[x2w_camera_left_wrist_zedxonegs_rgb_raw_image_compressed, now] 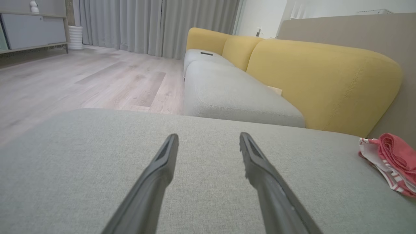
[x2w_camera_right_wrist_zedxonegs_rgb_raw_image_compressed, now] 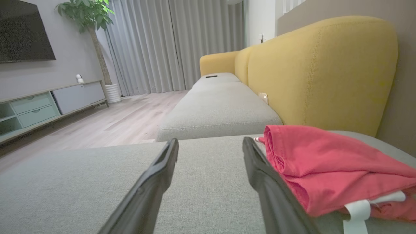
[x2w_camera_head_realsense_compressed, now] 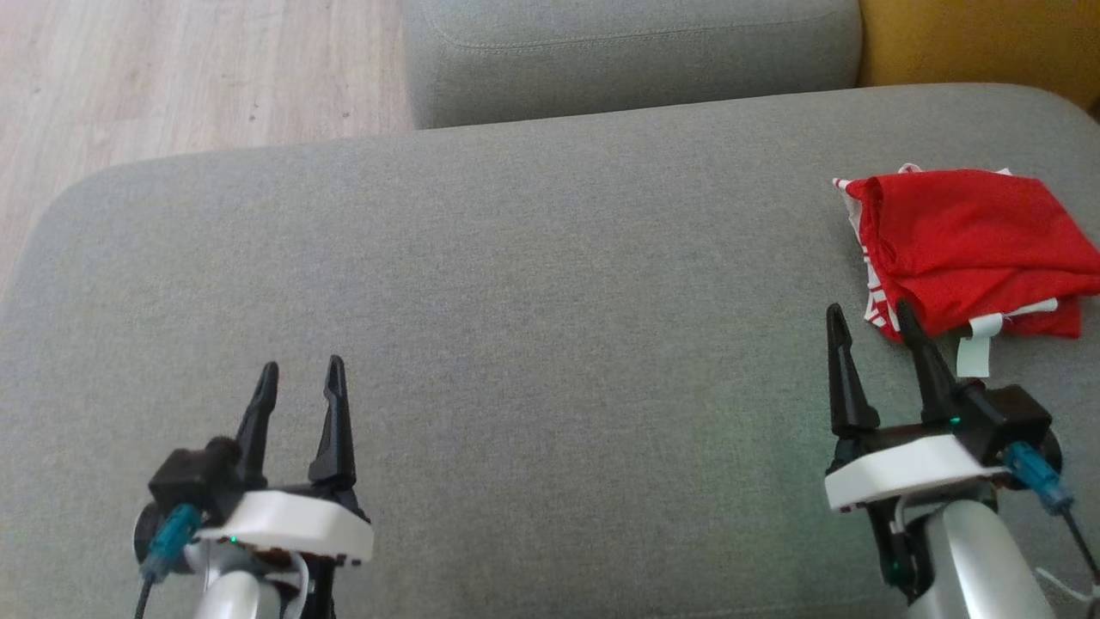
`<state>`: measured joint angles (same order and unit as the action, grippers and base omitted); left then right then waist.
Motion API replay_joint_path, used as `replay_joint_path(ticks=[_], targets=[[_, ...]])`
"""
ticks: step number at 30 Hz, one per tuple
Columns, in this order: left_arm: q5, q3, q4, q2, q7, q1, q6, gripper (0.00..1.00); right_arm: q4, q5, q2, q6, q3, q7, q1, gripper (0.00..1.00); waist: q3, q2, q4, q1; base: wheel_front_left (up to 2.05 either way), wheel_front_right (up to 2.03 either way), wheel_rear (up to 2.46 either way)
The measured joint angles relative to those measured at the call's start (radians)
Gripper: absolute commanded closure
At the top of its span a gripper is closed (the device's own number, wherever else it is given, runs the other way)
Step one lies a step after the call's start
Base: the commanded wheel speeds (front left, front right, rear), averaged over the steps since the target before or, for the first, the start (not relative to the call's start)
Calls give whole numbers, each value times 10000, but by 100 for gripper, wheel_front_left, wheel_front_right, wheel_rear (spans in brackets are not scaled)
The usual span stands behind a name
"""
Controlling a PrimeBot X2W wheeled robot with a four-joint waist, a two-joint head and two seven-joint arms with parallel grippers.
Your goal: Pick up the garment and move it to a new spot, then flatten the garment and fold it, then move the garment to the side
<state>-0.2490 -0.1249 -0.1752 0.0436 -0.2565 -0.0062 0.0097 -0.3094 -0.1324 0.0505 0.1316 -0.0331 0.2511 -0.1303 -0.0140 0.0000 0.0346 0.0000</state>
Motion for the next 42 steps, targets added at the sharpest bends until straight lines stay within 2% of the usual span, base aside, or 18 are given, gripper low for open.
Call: replay_joint_path(ticks=[1, 6, 42], targets=[[8, 8, 2, 0, 0, 0, -2, 100, 0, 0, 0, 0, -12, 0, 0, 100, -3, 0, 4, 0, 0, 0, 0], [-148, -23, -809, -31, 92, 509, -10, 100, -773, -130, -38, 0, -4, -65, 557, 100, 0, 0, 2, 0, 0, 0, 0], [-3927, 464, -844, -35, 1064, 399, -372, 100, -523, -4234, -48, 0, 428, -1064, 590, 100, 31, 0, -99, 1, 0, 0, 0]])
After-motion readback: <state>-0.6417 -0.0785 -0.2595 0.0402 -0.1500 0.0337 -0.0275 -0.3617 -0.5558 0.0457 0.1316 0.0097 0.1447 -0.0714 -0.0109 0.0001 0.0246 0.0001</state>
